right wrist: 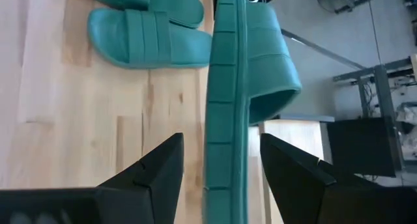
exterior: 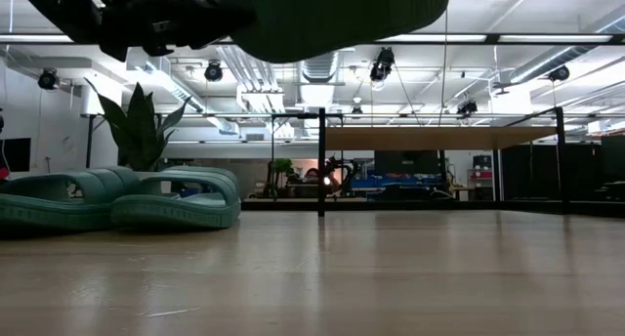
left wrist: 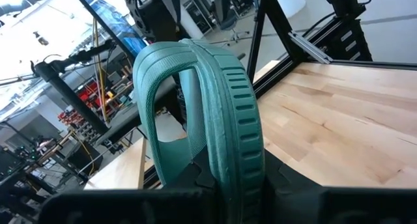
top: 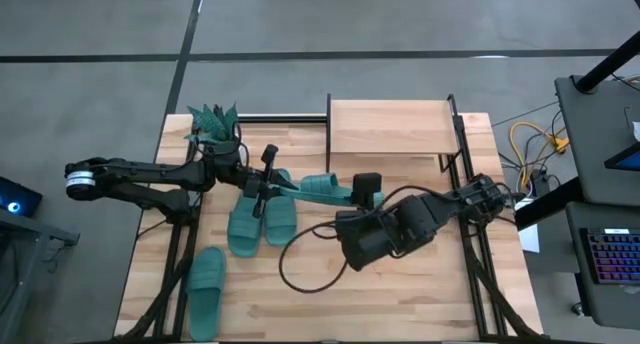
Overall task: Pick and place slides into the shelf
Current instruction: Put the bottom right green slipper on the shelf
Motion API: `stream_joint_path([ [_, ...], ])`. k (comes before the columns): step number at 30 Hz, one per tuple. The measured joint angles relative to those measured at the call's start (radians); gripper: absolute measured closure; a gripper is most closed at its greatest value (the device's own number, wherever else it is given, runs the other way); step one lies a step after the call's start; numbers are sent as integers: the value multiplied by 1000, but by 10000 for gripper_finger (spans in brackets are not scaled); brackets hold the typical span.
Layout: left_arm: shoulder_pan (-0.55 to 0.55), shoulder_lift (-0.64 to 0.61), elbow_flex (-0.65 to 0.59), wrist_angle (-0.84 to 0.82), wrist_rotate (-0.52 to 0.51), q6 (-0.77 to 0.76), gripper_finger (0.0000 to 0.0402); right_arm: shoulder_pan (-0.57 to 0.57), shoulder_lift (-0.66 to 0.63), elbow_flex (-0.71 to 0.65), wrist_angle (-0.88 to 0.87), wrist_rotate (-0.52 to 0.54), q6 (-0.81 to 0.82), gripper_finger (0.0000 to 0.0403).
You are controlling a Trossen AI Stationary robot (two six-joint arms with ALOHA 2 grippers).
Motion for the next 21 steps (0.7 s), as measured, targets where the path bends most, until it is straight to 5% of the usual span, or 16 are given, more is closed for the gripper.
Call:
stream_joint_path([
  [5,0,-1,-4,0,0,0,385,-36,0,-19,1,-75,-1,209],
  [21,-1,-3,-3,7,2,0,385,-106,-1,-165,0,-73,-82,229],
])
